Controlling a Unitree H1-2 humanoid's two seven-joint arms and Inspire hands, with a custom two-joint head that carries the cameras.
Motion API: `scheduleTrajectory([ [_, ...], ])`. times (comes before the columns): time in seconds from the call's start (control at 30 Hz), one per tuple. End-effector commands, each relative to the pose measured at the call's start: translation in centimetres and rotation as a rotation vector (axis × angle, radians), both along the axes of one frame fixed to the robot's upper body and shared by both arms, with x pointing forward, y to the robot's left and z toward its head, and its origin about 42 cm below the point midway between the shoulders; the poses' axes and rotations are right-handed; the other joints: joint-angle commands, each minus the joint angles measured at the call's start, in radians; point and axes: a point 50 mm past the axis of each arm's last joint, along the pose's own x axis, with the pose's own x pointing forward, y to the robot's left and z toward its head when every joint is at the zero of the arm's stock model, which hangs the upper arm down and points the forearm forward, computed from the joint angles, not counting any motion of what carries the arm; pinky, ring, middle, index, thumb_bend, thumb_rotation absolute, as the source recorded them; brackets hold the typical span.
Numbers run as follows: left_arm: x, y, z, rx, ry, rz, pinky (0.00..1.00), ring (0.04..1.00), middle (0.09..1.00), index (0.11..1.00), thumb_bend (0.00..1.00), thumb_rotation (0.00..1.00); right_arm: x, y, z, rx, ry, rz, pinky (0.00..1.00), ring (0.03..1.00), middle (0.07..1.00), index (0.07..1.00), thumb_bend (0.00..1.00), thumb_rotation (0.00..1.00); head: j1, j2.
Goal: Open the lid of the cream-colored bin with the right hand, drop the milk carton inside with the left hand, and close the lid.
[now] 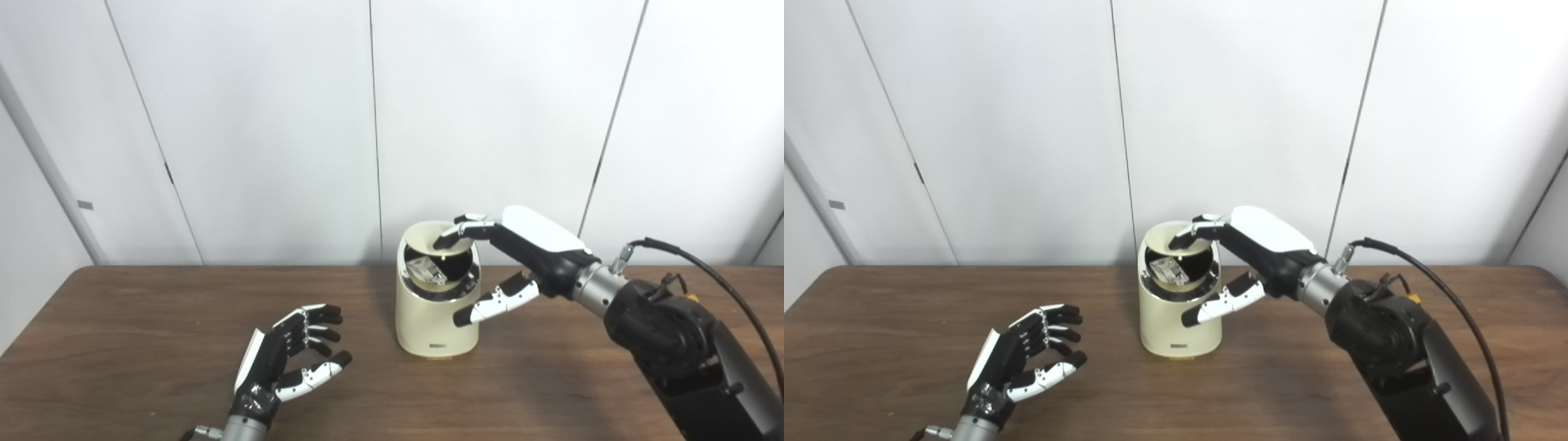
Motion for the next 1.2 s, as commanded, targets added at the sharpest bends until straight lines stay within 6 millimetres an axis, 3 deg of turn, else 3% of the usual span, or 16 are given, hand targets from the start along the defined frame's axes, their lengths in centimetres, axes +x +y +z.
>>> scheduleTrajectory([
  [0.0, 0.1, -0.1, 0.6, -0.025, -0.024, -0.001, 0.5, 0.612, 0.704, 0.724, 0.66, 0.16, -0.2, 0.1, 2.0, -0.006, -0.08, 0.015, 0.87, 0.914, 0.778, 0.766, 0.7, 0.47, 0.002, 0.002],
  [0.1, 0.0, -0.1, 0.7, -0.026, -0.024, -0.001, 0.5, 0.612, 0.703, 0.724, 0.66, 0.16, -0.3, 0.2, 1.6, -0.023, -0.083, 0.014, 0.96, 0.906, 0.775, 0.773, 0.69, 0.5, 0.002, 0.006],
  [0.2, 0.0, -0.1, 0.7, -0.024, -0.028, -0.001, 0.5, 0.61, 0.701, 0.724, 0.66, 0.16, -0.3, 0.2, 1.2, -0.03, -0.075, 0.02, 1.0, 0.909, 0.771, 0.775, 0.7, 0.53, -0.001, 0.008],
  [0.33, 0.0, -0.2, 0.7, -0.024, -0.03, 0.0, 0.5, 0.617, 0.704, 0.725, 0.67, 0.18, -0.3, 0.3, 0.9, -0.023, -0.058, 0.028, 0.99, 0.926, 0.769, 0.77, 0.7, 0.51, 0.001, 0.013],
  [0.43, -0.1, -0.2, 0.7, -0.024, -0.029, 0.0, 0.5, 0.619, 0.704, 0.726, 0.66, 0.18, -0.4, 0.3, 0.6, -0.041, -0.051, 0.029, 0.87, 0.94, 0.776, 0.773, 0.71, 0.49, 0.004, 0.017],
  [0.53, -0.2, -0.4, 0.6, -0.03, -0.025, 0.002, 0.5, 0.621, 0.704, 0.726, 0.67, 0.18, -0.6, 0.5, 0.3, -0.06, -0.045, 0.034, 0.86, 0.957, 0.782, 0.778, 0.71, 0.48, 0.004, 0.018],
  [0.8, -0.2, -0.7, 0.5, -0.036, -0.027, -0.003, 0.5, 0.619, 0.705, 0.725, 0.67, 0.19, -0.6, 1.0, -0.3, -0.088, -0.047, 0.059, 0.99, 0.958, 0.767, 0.785, 0.71, 0.47, 0.013, 0.026],
  [1.17, -0.2, -0.6, 0.7, -0.037, -0.027, 0.003, 0.5, 0.616, 0.701, 0.722, 0.68, 0.19, -0.6, 1.2, -1.1, -0.218, -0.095, 0.072, 1.0, 0.955, 0.769, 0.803, 0.74, 0.49, 0.014, 0.037],
])
